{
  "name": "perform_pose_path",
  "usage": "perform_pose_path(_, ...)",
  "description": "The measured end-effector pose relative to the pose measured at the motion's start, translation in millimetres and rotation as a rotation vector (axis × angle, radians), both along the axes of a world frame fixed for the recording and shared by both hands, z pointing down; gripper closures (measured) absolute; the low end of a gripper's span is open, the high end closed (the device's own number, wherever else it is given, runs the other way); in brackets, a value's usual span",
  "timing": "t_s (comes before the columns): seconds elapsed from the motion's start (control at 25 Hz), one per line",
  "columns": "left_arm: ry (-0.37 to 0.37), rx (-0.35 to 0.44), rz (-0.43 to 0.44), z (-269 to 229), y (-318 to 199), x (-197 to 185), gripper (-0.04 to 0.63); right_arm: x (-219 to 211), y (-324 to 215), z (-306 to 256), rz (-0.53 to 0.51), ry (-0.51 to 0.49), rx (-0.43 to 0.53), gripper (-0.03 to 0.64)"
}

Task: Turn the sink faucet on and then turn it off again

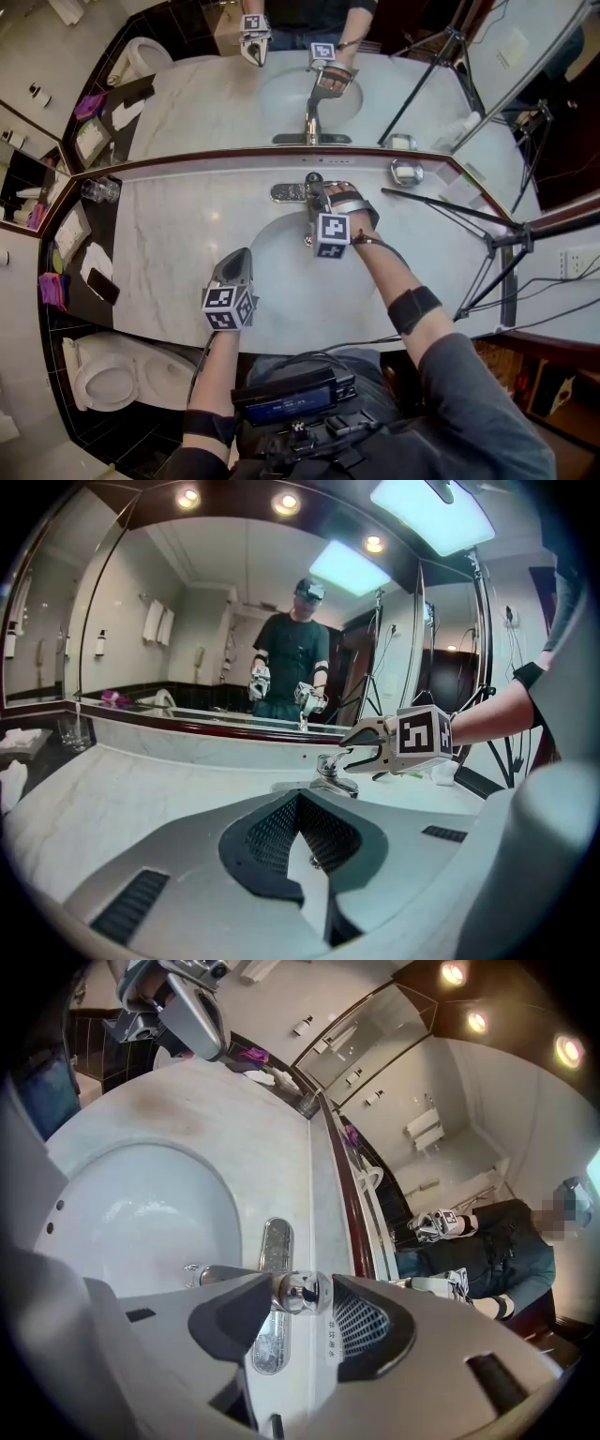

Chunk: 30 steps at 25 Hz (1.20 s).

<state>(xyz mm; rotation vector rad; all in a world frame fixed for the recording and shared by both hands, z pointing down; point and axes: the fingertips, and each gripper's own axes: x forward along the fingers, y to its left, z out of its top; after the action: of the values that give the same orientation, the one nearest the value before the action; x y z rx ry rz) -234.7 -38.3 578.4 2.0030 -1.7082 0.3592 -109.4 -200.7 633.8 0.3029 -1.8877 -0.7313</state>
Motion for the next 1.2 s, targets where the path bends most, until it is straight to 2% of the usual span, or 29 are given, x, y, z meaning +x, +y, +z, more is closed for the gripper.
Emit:
perform_pose_path(0.08,0.001,-0.003,0.000,1.3,0.0,0.2,0.595,0.4,2.3,4.6,-0.002,0.007,-0.003,0.430)
perform_pose_path(0.28,0.005,-0.008,-0.001,4.3,-0.4,2.2,0.595,1.3,0.7,2.4,0.021,0.003,0.019,0.463)
perform_pose_path(0.72,0.013,-0.011,0.013,6.4,-3.9,8.6,0.595,3.6,-0.2,6.6,0.043,0.014,0.061,0.474)
perform_pose_path(0.96,0.014,-0.013,0.016,7.0,-4.1,9.8,0.595,6.1,8.5,12.7,0.021,0.036,0.109,0.479)
perform_pose_path(1.2,0.016,-0.012,0.016,8.0,-5.0,11.4,0.595,8.6,26.0,27.5,0.001,0.055,0.102,0.479)
